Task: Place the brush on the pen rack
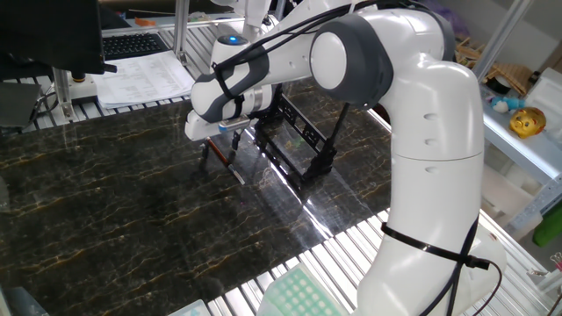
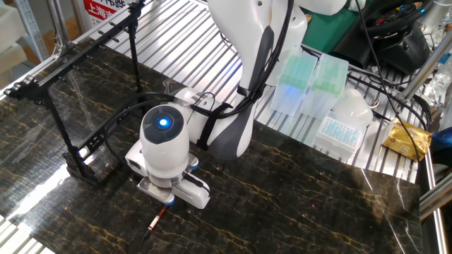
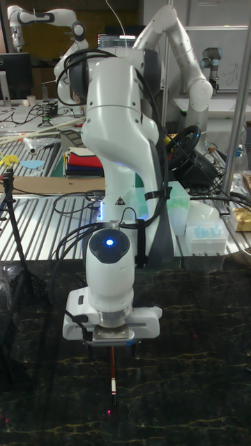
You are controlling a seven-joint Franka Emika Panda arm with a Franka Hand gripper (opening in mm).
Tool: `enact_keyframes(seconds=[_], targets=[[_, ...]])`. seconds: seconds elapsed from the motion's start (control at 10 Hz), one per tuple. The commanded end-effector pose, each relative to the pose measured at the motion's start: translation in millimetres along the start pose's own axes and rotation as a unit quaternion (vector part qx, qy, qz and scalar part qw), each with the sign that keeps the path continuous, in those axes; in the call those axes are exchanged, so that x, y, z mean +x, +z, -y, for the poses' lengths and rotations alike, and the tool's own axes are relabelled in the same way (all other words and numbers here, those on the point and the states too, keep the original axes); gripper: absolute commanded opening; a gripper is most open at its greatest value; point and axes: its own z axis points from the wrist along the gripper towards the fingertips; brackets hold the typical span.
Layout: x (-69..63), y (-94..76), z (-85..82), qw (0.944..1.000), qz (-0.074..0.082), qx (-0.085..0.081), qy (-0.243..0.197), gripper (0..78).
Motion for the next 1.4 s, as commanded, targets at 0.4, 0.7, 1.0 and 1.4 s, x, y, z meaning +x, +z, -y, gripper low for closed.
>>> enact_keyframes(seconds=[0.4, 0.7, 1.0, 1.4], targets=[[-2.8, -2.0, 1.7, 0.9999, -0.003, -0.010, -0.002, 77.4], [-3.3, -0.4, 1.1, 0.9999, -0.004, -0.009, -0.003, 77.4], [-4.0, 1.2, 0.5, 0.9999, -0.006, -0.008, -0.004, 77.4], [-4.0, 1.1, 0.6, 0.9999, -0.008, -0.005, -0.007, 77.4]])
